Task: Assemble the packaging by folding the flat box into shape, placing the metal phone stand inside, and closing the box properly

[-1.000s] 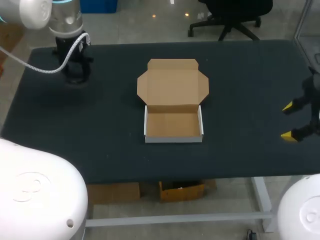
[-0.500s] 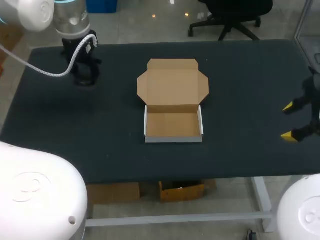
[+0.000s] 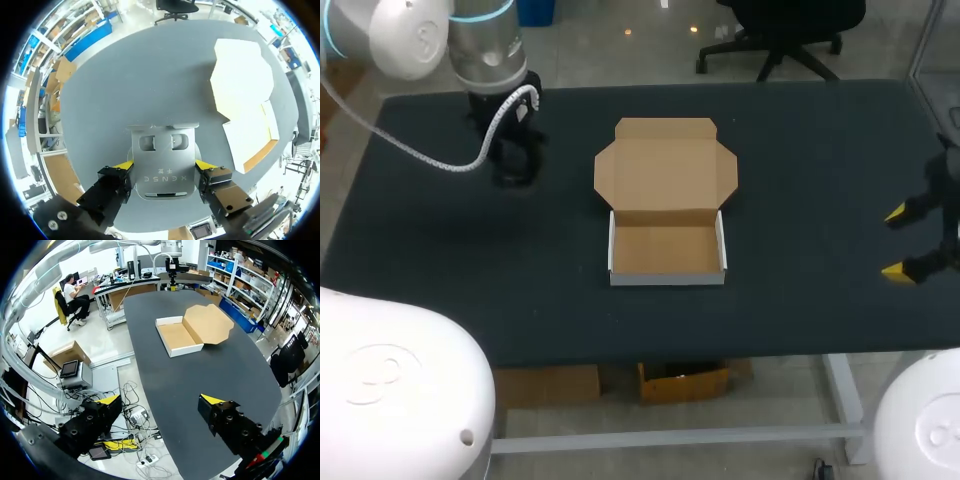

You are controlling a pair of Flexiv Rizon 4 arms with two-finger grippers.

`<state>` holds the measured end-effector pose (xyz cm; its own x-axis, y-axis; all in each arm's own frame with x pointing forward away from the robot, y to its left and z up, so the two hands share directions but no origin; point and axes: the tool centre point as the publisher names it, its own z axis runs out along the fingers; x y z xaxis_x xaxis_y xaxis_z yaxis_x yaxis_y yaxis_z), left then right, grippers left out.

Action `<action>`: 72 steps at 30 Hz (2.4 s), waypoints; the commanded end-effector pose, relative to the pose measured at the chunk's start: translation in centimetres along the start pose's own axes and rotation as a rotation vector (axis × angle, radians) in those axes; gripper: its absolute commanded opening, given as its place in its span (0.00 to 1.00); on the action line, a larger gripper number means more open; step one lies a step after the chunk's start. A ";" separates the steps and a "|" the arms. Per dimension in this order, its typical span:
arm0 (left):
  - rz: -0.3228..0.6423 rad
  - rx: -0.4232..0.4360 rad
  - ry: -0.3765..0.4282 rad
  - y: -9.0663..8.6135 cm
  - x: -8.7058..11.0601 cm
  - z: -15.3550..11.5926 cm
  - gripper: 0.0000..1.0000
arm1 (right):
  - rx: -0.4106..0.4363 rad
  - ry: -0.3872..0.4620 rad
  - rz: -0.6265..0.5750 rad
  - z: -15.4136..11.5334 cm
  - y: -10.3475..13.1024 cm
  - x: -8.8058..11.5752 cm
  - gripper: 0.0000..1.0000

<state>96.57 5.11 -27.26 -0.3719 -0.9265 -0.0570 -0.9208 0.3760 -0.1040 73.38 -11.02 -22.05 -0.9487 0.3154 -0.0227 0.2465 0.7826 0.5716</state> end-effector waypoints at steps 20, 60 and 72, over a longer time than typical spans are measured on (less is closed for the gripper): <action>-0.016 -0.034 -0.043 1.2 2.5 -0.7 0.00 | -0.003 0.000 -0.002 -0.1 -0.1 0.1 1.00; -0.053 0.007 -0.002 2.4 10.2 -0.1 0.00 | -0.003 0.000 -0.002 -0.1 -0.1 0.1 1.00; 0.011 0.012 0.011 2.1 14.0 0.4 0.00 | -0.003 0.000 -0.002 -0.1 -0.1 0.1 1.00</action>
<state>89.51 -6.35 -28.54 -0.3830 -0.9231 -0.0337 -0.9157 0.3842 -0.1180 73.38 -11.01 -22.10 -0.9487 0.3152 -0.0240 0.2454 0.7824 0.5723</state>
